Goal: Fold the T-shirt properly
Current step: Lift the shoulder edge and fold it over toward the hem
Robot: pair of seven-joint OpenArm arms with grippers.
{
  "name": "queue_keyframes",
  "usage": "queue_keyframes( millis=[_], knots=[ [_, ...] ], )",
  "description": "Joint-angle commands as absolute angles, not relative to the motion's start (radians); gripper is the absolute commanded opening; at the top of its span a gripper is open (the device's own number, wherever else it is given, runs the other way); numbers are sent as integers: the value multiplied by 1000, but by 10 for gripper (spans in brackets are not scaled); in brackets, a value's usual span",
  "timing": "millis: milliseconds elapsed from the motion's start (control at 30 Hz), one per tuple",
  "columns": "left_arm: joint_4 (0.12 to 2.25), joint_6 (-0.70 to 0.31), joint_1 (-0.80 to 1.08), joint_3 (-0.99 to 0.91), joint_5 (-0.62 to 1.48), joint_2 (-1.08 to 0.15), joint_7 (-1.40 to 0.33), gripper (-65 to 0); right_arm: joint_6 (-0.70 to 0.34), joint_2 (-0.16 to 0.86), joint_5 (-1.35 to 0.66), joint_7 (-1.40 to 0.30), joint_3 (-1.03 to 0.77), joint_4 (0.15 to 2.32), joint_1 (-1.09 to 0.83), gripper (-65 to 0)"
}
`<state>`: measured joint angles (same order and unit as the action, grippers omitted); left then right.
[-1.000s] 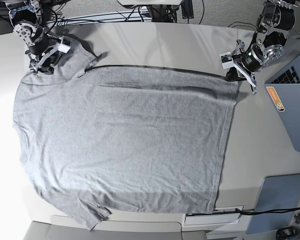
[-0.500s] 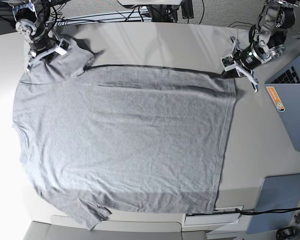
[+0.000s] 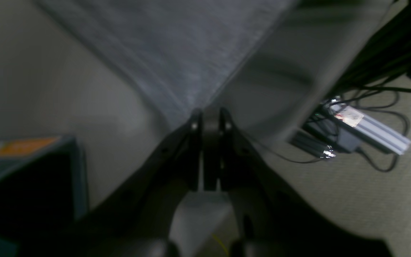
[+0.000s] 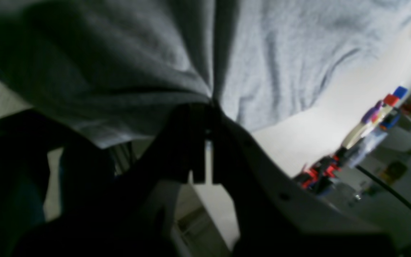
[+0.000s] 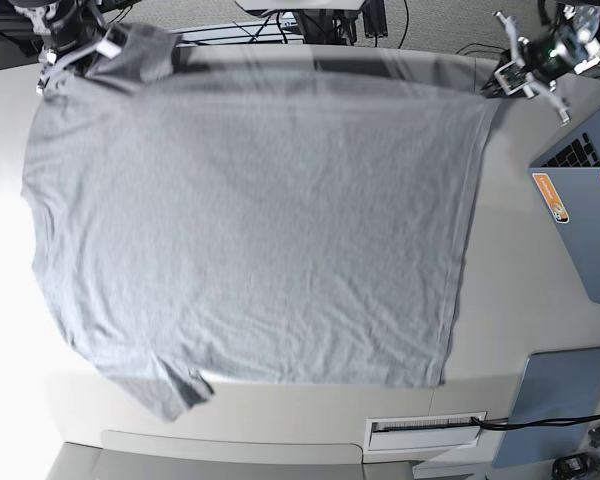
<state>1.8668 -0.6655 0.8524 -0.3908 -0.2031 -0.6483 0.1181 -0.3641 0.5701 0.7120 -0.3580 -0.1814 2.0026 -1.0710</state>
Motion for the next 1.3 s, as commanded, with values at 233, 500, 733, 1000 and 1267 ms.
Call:
queue_keyframes(
  millis=[233, 500, 733, 1000, 1267],
  knots=[
    [1947, -679, 1098, -558, -163, -664, 276, -650, -229, 582, 764, -354, -193, 2024, -1239, -650],
    [1947, -638, 1076, -599, -151, -665, 352, -650, -91, 582, 804, -339, -211, 2075, -1238, -650],
    [1936, -622, 962, -598, -149, -664, 304, -650, -93, 582, 754, -339, -211, 2073, -1063, -650],
    [1805, -626, 763, -548, -42, -665, 303, -650, -178, 582, 668, -312, -210, 2073, -860, -650],
    [1723, -475, 543, -274, -63, -664, 130, -650, -178, 582, 598, -286, -210, 2059, -766, -650]
  ],
)
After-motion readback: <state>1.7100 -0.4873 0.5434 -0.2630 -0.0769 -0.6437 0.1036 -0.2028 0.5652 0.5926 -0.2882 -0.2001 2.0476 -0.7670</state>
